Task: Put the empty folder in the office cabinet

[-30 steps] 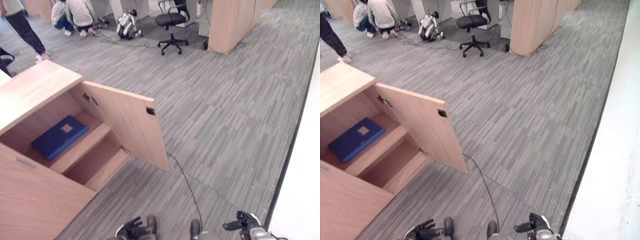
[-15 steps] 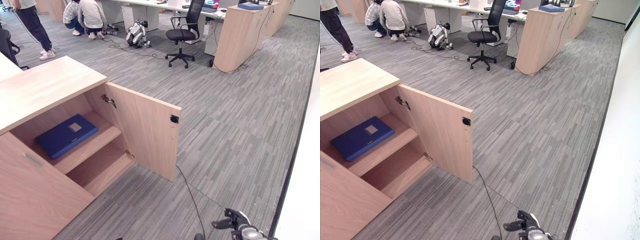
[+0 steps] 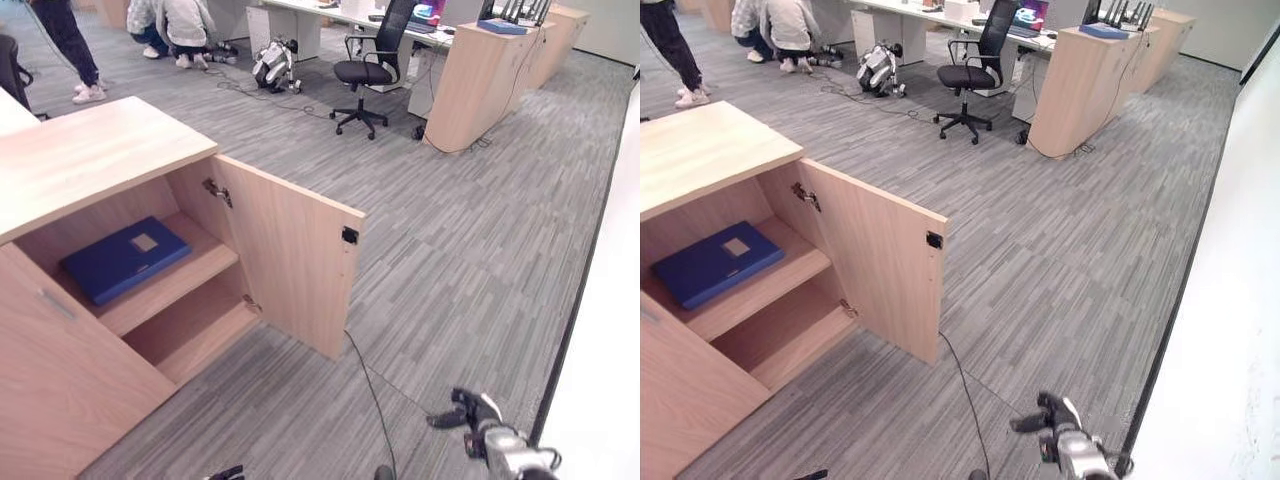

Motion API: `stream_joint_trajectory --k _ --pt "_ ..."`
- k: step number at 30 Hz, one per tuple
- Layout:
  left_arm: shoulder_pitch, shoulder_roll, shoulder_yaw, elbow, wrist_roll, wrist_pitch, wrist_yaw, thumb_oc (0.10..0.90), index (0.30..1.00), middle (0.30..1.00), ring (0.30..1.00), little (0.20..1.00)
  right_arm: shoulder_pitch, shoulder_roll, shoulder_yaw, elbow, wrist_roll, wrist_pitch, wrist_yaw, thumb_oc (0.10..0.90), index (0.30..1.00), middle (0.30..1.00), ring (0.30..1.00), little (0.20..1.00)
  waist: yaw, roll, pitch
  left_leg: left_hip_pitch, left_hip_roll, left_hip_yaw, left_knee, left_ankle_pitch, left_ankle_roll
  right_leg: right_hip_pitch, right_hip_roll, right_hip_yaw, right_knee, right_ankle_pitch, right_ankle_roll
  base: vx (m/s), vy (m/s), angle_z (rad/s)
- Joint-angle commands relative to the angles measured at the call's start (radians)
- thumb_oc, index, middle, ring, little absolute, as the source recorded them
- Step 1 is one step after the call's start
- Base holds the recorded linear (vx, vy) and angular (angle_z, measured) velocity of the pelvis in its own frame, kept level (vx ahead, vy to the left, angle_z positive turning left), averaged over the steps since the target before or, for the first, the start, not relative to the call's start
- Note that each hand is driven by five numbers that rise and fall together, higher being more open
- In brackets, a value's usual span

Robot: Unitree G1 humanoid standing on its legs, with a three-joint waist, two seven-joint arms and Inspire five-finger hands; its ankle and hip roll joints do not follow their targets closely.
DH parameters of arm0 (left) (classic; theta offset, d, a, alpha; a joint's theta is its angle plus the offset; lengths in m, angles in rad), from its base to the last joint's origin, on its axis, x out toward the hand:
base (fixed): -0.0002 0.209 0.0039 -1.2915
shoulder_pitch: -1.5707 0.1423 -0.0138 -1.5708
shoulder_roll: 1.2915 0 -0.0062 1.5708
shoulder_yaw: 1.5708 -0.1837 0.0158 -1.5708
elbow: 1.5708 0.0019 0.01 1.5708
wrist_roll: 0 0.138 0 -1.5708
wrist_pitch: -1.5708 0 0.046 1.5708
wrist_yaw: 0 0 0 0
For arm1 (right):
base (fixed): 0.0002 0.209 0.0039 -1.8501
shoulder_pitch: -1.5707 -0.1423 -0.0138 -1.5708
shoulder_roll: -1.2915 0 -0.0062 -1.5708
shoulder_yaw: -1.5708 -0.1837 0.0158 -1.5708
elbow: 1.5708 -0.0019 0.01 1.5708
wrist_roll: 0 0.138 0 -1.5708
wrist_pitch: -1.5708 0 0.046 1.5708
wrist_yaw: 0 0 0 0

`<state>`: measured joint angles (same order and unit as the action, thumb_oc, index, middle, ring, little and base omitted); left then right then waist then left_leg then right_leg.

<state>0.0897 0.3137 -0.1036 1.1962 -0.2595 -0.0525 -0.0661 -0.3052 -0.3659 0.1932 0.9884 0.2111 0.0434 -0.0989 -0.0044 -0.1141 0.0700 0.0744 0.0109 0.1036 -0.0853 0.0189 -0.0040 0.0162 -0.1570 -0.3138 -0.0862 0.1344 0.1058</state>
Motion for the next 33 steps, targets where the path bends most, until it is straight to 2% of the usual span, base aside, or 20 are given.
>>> stream_joint_trajectory --k 1,2,3,4,5,10,14,23,27,33 --pt "-0.047 0.056 -0.029 -0.012 0.014 -0.035 0.012 0.8 0.9 0.9 0.9 0.9 -0.284 -0.084 0.011 0.019 0.068 -0.096 -0.044 0.8 0.9 0.9 0.9 0.9 0.066 0.0 0.055 0.003 0.011 0.008 -0.002 -0.047 -0.022 0.064 -0.054 -0.003 0.083 -0.091 0.117 0.01 0.032 0.11" --pt "-0.048 0.056 -0.029 -0.011 0.014 -0.034 0.012 0.8 0.9 0.9 0.9 0.9 -0.287 -0.084 0.011 0.022 0.069 -0.097 -0.043 0.8 0.9 0.9 0.9 0.9 0.065 0.0 0.056 0.003 0.011 0.008 -0.002 -0.047 -0.022 0.064 -0.054 -0.003 0.084 -0.091 0.117 0.03 0.032 0.22" --pt "-0.043 0.07 -0.044 -0.022 0.002 -0.036 0.008 0.8 0.9 0.9 0.9 0.9 -0.422 -0.122 0.041 0.075 0.069 -0.095 -0.05 0.8 0.9 0.9 0.9 0.9 0.1 -0.016 0.057 -0.005 0.009 -0.005 -0.002 -0.044 -0.021 0.067 -0.054 -0.016 0.085 -0.091 0.118 0.02 0.014 0.28" --pt "-0.044 0.07 -0.044 -0.023 0.002 -0.036 0.008 0.8 0.9 0.9 0.9 0.9 -0.424 -0.122 0.042 0.077 0.07 -0.096 -0.049 0.8 0.9 0.9 0.9 0.9 0.099 -0.016 0.058 -0.005 0.009 -0.005 -0.002 -0.044 -0.021 0.067 -0.054 -0.016 0.085 -0.091 0.118 0.03 0.019 0.24" --pt "-0.042 0.077 -0.06 -0.032 -0.009 -0.039 0.006 0.8 0.9 0.9 0.9 0.9 -0.511 -0.141 0.064 0.11 0.071 -0.094 -0.054 0.8 0.9 0.9 0.9 0.9 0.123 -0.026 0.059 -0.015 0.007 -0.017 -0.002 -0.04 -0.022 0.068 -0.053 -0.025 0.085 -0.091 0.118 0.01 0.005 0.24" --pt "-0.037 0.082 -0.076 -0.045 -0.018 -0.039 0.006 0.8 0.9 0.9 0.9 0.9 -0.633 -0.158 0.1 0.166 0.071 -0.091 -0.054 0.8 0.9 0.9 0.9 0.9 0.155 -0.034 0.059 -0.024 0.002 -0.045 -0.002 -0.036 -0.019 0.074 -0.05 -0.044 0.09 -0.099 0.116 0.03 0.007 0.3" --pt "-0.027 0.083 -0.096 -0.036 -0.006 -0.037 0.006 0.8 0.9 0.9 0.9 0.9 -0.725 -0.136 0.117 0.205 0.083 -0.094 -0.058 0.8 0.9 0.9 0.9 0.9 0.188 -0.029 0.054 -0.027 -0.003 -0.079 0.001 -0.035 -0.017 0.087 -0.046 -0.069 0.097 -0.116 0.11 0.03 0.007 0.26" --pt "-0.05 0.096 -0.082 0.043 0.026 -0.028 0.029 0.8 0.9 0.9 0.9 0.9 -0.769 -0.072 0.123 0.199 0.126 -0.106 -0.068 0.8 0.9 0.9 0.9 0.9 0.222 -0.03 0.045 -0.042 0.0 -0.126 0.004 -0.023 -0.027 0.102 -0.035 -0.103 0.09 -0.138 0.096 0.01 -0.022 0.18" --pt "-0.052 0.104 -0.08 0.058 0.031 -0.028 0.036 0.8 0.9 0.9 0.9 0.9 -0.764 0.013 0.132 0.117 0.2 -0.131 -0.059 0.8 0.9 0.9 0.9 0.9 0.248 -0.026 0.04 -0.067 0.008 -0.165 0.008 -0.003 -0.046 0.111 -0.018 -0.135 0.068 -0.151 0.08 -0.04 -0.073 0.28" --pt "-0.05 0.102 -0.05 0.066 0.001 -0.027 0.05 0.8 0.9 0.9 0.9 0.9 -0.716 0.067 0.166 -0.003 0.206 -0.154 -0.057 0.8 0.9 0.9 0.9 0.9 0.263 -0.028 0.042 -0.09 0.023 -0.188 0.011 0.016 -0.069 0.118 -0.001 -0.153 0.042 -0.154 0.067 -0.05 -0.066 0.06"
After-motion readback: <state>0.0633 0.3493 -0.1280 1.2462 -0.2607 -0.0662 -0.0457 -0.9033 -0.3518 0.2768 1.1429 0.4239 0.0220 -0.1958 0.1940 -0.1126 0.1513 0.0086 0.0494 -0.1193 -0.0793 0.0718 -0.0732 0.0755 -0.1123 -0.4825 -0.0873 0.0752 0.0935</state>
